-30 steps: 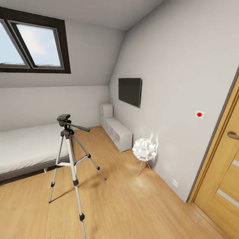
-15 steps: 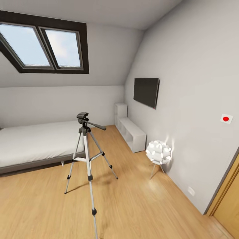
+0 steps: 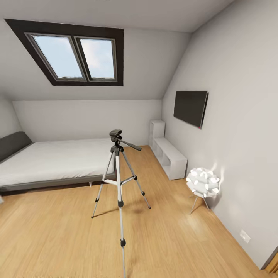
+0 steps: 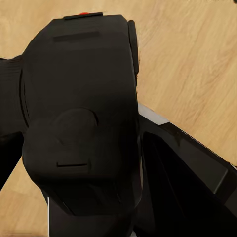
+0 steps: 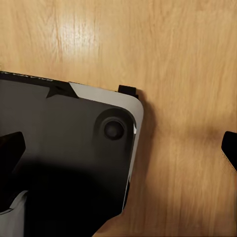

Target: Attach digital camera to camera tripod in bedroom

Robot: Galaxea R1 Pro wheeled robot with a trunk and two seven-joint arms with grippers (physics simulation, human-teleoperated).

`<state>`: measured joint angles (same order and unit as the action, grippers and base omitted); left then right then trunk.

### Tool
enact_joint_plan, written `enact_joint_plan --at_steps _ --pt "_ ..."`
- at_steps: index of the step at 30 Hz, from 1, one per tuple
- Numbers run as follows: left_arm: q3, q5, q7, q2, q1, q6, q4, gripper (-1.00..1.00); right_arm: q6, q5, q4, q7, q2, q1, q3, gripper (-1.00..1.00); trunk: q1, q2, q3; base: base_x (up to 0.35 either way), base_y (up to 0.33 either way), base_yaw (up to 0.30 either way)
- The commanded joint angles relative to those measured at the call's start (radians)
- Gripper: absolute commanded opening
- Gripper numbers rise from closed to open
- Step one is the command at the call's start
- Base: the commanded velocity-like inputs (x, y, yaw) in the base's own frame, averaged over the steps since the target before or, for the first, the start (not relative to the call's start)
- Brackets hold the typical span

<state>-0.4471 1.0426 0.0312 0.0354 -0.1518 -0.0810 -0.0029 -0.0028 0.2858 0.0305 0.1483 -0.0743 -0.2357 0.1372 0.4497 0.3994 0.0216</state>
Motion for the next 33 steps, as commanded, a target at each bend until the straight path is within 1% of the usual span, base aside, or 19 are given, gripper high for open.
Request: enact_joint_plan --at_steps 1,33 --pt "-0.008 0.004 0.003 0.000 0.000 -0.002 0.000 -1.00 -0.001 0.009 0.002 0.002 -0.001 -0.001 0.009 1.00 0.000 0.001 0.000 0.000 0.000 0.300" --pt "-0.008 0.004 0.002 0.001 0.000 -0.003 0.000 -1.00 0.001 0.006 0.002 0.002 -0.001 -0.001 0.009 1.00 0.000 0.001 0.000 0.000 0.000 0.300"
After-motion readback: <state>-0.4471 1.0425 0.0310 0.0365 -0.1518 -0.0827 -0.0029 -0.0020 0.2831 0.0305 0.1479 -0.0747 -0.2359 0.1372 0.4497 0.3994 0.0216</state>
